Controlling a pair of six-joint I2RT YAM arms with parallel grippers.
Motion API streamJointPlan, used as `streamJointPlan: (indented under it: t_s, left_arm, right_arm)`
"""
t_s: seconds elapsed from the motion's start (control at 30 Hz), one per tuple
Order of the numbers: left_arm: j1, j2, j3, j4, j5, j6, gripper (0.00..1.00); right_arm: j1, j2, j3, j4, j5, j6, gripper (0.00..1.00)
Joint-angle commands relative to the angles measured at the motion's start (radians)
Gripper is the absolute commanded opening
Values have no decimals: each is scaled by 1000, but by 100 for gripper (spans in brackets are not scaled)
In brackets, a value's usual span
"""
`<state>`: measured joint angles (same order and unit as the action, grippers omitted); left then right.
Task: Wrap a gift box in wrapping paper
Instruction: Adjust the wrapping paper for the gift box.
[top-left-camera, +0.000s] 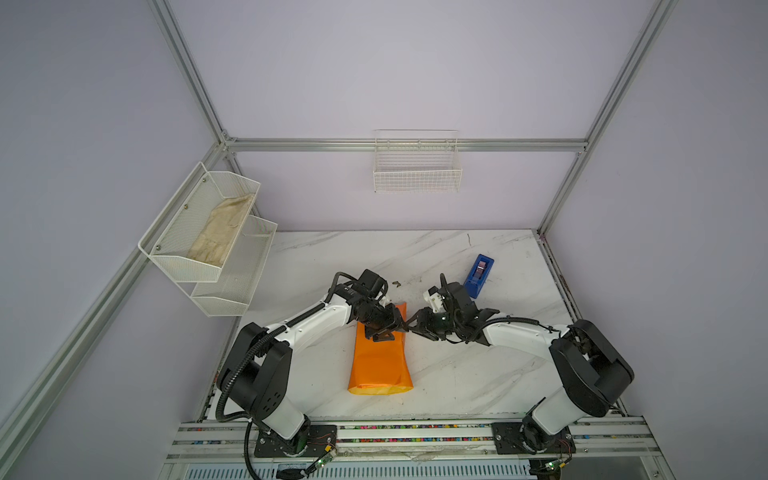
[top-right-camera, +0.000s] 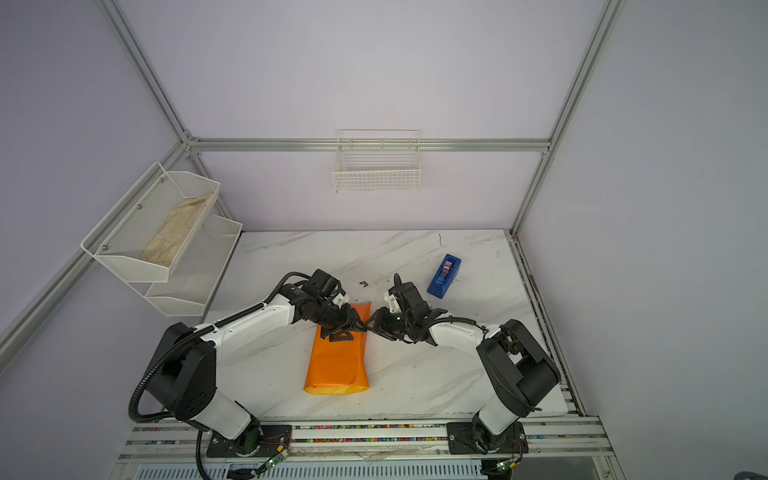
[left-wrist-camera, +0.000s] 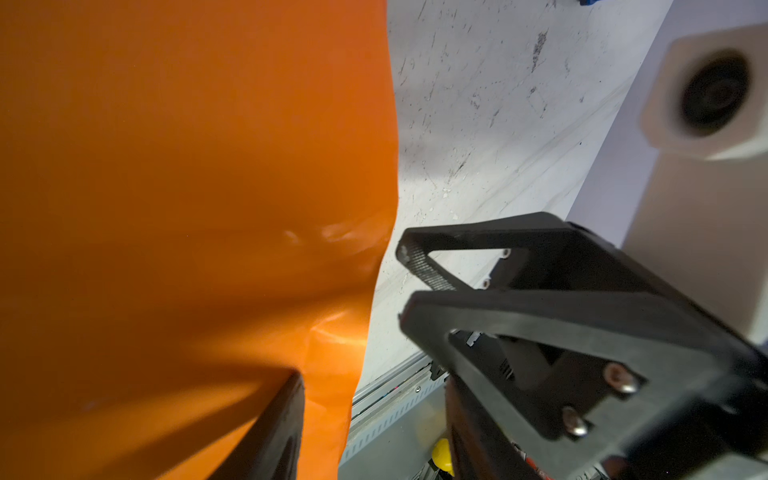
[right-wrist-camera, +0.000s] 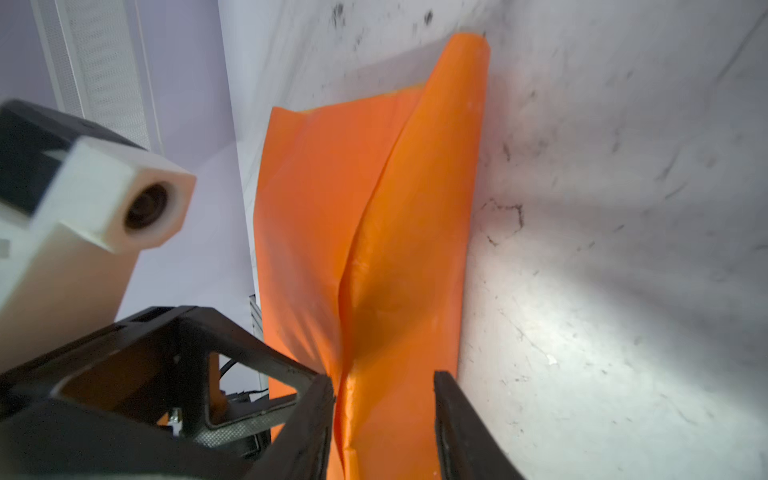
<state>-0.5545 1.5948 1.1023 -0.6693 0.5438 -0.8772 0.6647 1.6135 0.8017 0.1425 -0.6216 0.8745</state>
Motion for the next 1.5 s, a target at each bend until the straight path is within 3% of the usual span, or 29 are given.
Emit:
streamJointPlan:
  t_s: [0.0, 0.2, 0.4, 0.5, 0.93, 1.2, 1.47]
  left_arm:
    - [7, 36, -58, -35, -95, 4, 54]
    - [7, 36, -61, -19, -79, -2, 51]
    - [7, 32, -67, -16, -77, -5, 49]
    - [7, 27, -66, -15, -76, -6, 48]
    - [18, -94, 84, -104, -129, 11, 52]
    - [46, -112, 14, -197, -210, 50, 24]
    - [61, -19, -29, -156, -142, 102, 19]
  right_arm:
    - [25, 33, -27, 138, -111, 59, 43]
    - [27, 56, -84, 280, -139, 127, 44]
    - [27, 43, -114, 269, -114, 117, 43]
    - [28, 57, -113, 274, -121, 115, 31]
    - [30, 60, -108, 182, -95, 71, 18]
    - [33, 61, -103, 168, -95, 63, 17]
    - [35, 31, -61, 88, -83, 28, 17]
